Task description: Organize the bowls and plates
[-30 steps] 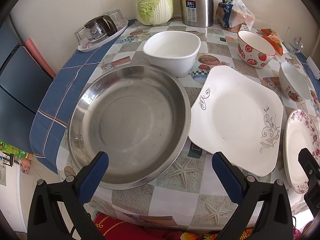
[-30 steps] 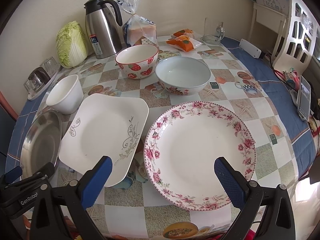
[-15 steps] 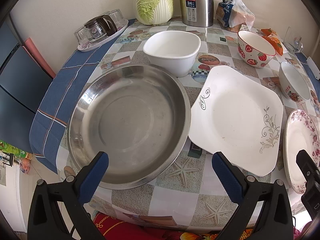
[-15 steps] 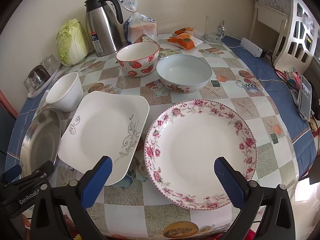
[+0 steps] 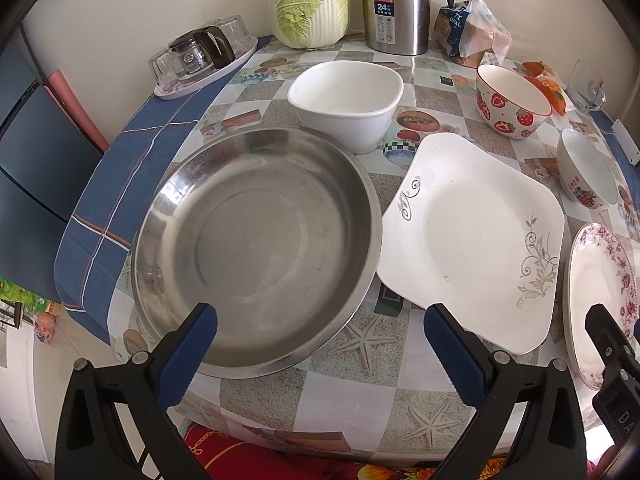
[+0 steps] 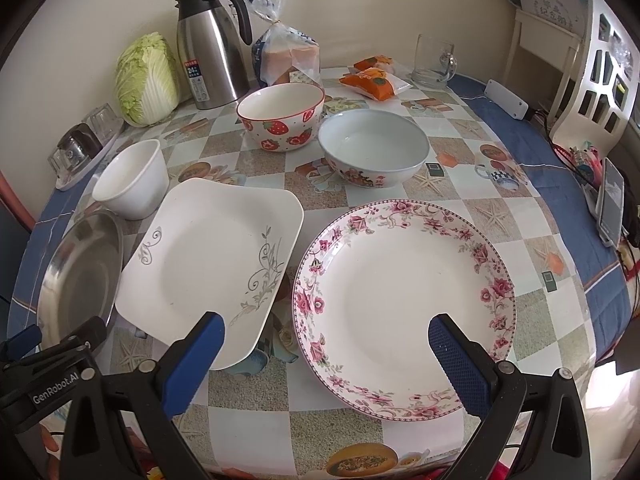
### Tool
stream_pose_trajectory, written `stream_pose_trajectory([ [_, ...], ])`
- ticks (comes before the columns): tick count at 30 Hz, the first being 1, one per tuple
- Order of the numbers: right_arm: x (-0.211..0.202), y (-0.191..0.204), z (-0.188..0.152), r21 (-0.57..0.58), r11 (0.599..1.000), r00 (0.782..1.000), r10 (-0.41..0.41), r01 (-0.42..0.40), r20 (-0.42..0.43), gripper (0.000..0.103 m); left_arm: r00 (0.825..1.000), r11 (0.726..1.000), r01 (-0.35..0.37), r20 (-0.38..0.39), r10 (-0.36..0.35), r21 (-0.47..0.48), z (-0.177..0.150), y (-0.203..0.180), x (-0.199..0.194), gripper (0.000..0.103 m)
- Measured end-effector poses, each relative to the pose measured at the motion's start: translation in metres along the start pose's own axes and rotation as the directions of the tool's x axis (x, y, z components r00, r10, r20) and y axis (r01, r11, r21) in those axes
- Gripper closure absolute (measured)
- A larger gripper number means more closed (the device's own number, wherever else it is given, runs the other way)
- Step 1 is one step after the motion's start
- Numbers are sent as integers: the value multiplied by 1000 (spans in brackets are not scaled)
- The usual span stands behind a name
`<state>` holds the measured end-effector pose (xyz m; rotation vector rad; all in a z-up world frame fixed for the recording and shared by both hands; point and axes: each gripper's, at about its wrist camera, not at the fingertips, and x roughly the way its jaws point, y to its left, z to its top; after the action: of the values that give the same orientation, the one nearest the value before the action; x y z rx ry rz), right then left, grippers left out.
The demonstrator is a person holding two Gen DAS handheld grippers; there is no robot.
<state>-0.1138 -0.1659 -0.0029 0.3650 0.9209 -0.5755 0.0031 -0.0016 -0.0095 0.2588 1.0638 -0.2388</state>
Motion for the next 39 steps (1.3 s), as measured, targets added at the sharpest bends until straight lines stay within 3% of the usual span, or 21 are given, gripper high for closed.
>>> stream_pose_trajectory([
  [6,-3,10,8,-19,999,999,33,-33,27,0,997,990,76,23,-74,-120,3,34,0,0],
  [11,-6,38,19,-61,994,993,93,-89,75,0,997,974,42,68,-27,-225,8,78,5,0],
  [23,10,99,40,-117,972,978,207,-201,39,0,995,925,17,96,21,-379,7,168,25,0],
  [32,28,125,50,-151,956,963,262,-251,55,0,984,921,1,163,69,-391,10,191,37,0],
  [39,46,134,57,-151,944,954,299,-292,22,0,989,916,62,146,-4,-395,11,201,54,0],
])
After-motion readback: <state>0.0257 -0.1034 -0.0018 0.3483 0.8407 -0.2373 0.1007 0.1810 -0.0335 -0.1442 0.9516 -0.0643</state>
